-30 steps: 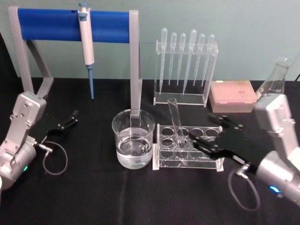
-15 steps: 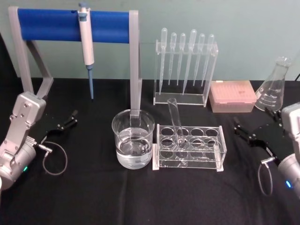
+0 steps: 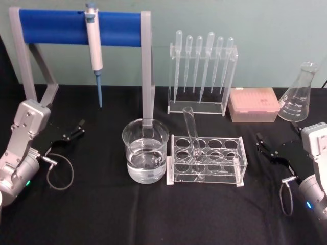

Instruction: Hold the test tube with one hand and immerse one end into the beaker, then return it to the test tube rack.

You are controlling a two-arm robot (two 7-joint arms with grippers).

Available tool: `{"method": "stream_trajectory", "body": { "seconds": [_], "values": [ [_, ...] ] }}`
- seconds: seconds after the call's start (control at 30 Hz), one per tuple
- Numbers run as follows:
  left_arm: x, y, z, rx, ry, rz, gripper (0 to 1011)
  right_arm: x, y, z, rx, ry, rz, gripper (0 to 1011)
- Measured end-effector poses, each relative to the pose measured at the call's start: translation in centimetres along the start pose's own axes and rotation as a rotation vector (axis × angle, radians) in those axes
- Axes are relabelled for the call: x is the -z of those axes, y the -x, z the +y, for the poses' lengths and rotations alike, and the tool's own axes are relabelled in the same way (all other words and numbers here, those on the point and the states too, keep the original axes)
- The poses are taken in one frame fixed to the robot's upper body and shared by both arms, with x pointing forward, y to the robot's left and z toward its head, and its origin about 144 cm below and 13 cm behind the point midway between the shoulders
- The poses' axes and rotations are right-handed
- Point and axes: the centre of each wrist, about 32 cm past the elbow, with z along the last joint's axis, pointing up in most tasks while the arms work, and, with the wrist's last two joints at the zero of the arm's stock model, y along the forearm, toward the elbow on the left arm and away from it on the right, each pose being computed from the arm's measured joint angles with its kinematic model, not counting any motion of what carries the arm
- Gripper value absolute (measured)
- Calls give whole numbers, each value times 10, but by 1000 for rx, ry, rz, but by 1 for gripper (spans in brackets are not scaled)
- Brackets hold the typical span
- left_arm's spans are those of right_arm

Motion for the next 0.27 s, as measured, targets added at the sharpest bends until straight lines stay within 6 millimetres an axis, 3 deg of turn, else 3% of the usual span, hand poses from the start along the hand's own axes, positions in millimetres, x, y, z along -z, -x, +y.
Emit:
{"method": "stream_trajectory", "body": {
  "seconds": [0.27],
  "values": [
    [0,0,0,0,0,0,1000,-1,0,0,-1,-2,0,1004]
  ]
}}
